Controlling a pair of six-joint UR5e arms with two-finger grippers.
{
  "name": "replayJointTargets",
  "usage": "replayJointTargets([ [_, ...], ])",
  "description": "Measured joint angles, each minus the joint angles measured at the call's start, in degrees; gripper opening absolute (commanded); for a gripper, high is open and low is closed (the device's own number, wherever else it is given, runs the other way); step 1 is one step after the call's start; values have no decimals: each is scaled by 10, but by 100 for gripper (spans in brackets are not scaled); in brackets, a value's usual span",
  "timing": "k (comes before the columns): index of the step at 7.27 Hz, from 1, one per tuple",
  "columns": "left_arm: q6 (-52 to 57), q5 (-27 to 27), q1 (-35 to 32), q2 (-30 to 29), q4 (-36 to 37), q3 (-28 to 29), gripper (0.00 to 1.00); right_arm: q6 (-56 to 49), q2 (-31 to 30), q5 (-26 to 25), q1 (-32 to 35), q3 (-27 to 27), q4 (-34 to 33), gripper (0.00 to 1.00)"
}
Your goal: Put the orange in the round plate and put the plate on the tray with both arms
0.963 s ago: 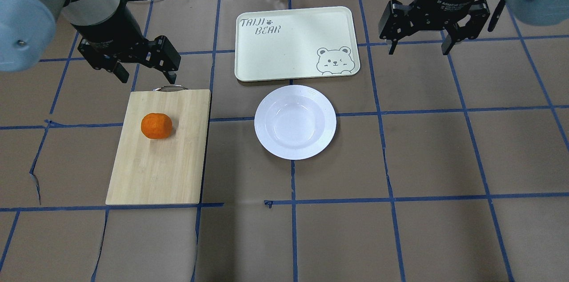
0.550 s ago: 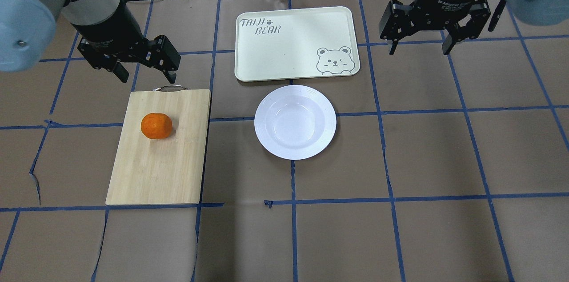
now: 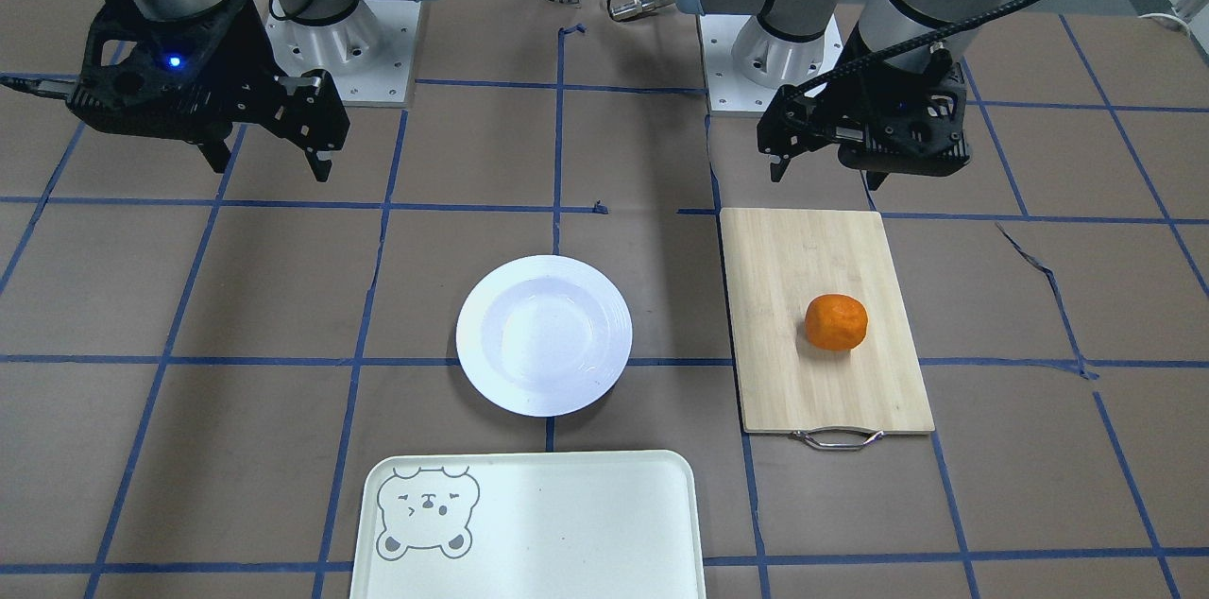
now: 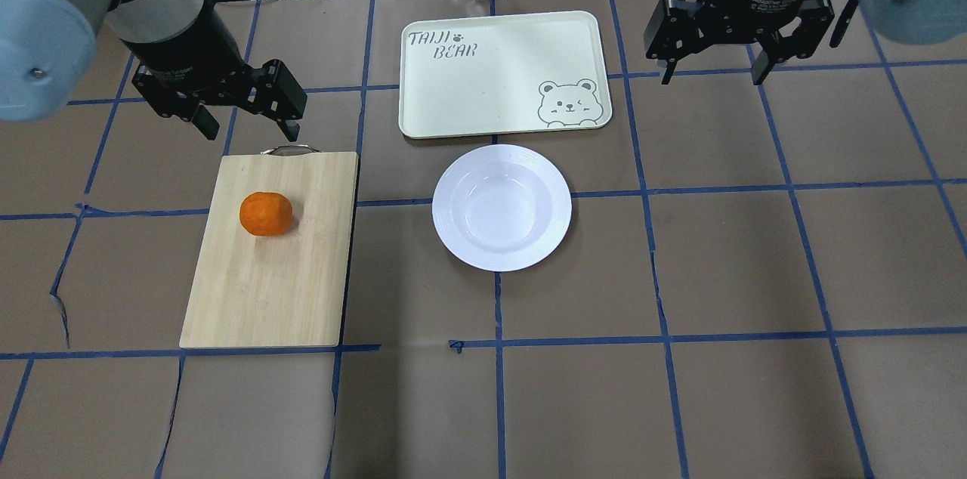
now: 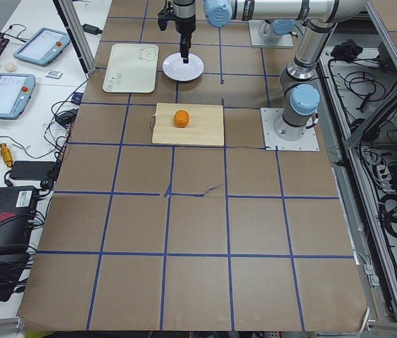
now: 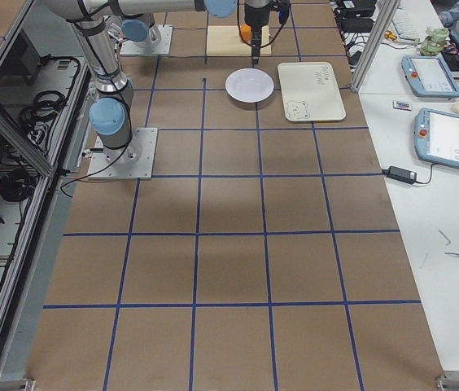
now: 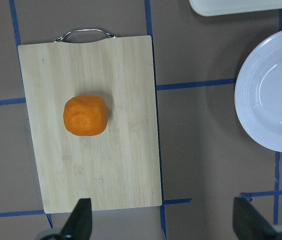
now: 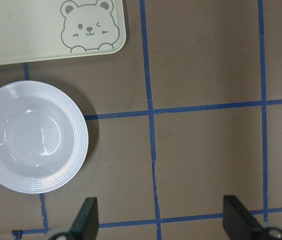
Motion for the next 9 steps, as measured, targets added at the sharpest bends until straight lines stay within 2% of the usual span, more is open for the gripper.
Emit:
replayJointTargets([
  [1,-1,0,0,0,0,0,100,-1,0,1,0,0,-1,90],
  [2,-1,-1,0,0,0,0,100,-4,-1,1,0,0,-2,95],
  [3,-1,-2,1,-2,0,-1,100,-6,-1,1,0,0,-2,91],
  [4,1,-12,5,-5,4,-2,100,-7,-1,0,0,0,-2,93],
  [5,4,-30,19,-8,13,-5,100,-6,-1,0,0,0,-2,92],
  [6,8,-42,43,-13,21,-6,100,-6,0,0,0,1,-1,99],
  [7,10,-46,67,-23,25,-10,100,-5,0,1,0,3,-1,100],
  [9,14,-32,102,-52,54,-38,100,-3,0,3,0,4,-1,100],
])
